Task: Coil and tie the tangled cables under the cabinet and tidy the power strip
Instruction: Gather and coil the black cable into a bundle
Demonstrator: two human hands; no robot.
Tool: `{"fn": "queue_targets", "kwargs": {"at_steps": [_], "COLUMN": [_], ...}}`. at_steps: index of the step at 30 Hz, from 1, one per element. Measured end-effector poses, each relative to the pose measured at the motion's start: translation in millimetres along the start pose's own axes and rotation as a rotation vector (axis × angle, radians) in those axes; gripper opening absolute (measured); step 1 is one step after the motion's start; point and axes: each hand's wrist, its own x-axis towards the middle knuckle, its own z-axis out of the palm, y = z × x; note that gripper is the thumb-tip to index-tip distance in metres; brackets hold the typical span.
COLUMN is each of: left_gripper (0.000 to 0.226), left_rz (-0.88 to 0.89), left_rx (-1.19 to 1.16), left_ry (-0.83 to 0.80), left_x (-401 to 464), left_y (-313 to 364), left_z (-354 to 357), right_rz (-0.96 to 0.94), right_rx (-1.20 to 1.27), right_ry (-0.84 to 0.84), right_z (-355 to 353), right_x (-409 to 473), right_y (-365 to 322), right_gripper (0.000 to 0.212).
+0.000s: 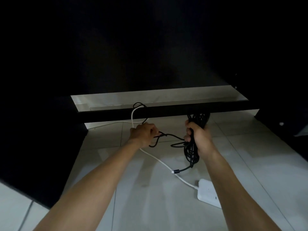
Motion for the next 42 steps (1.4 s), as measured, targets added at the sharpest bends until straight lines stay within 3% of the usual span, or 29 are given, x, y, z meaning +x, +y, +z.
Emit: {"fn": "queue_targets", "kwargs": {"at_steps": [5,9,12,18,23,26,30,34,37,39,42], "left_gripper": [0.033,0.045,0.046,0.06,0.057,0.056,0.04,0.017,0.016,0.017,0.023], "left_rz": [-0.164,-0.26,-0.296,-0.062,0.138,0.199,0.18,0.171,0.132,0.064,-0.09], "left_rx": [-0.071,0.018,0.146,0.197,0.233,0.072,-0.124,-0.133,-0.16,-0.305,-0.72], "left_ry": [0.014,0.029,0.045,-0.145,-0.208,-0.18,-0.015,0.209,0.294,0.294,0.278], "left_x": [4,1,2,-6,-7,-9,-6,-1,2,6,8], "left_y": [-28,-43,-45,-9,11,23,32,39,39,37,37], "left_z": [-12,-16,-15,7,22,25,27,16,8,3,-7], "right_rz": [-0.056,-0.149,-0.151,-0.078,-0.041,-0.014,0.005,-0.002,-0.002,0.016,0.005], "right_rx": [0.027,-0.016,-0.008,0.153,0.245,0.261,0.232,0.117,-0.006,-0.107,-0.275], "right_ry": [0.202,0.394,0.389,0.258,0.24,0.224,0.162,0.082,0.078,0.08,0.108], "right_z": [-19,-36,-35,-13,-6,-8,-10,-10,-8,-8,-11], "right_x": [7,11,11,10,11,11,7,5,3,2,-1], "right_y": [-5,-11,-10,-3,-1,-1,3,4,7,12,23], "right_gripper": [0.014,0.005,0.009,0.012,0.009,0.012,0.013,0.012,0.006,0.003,0.004]}}
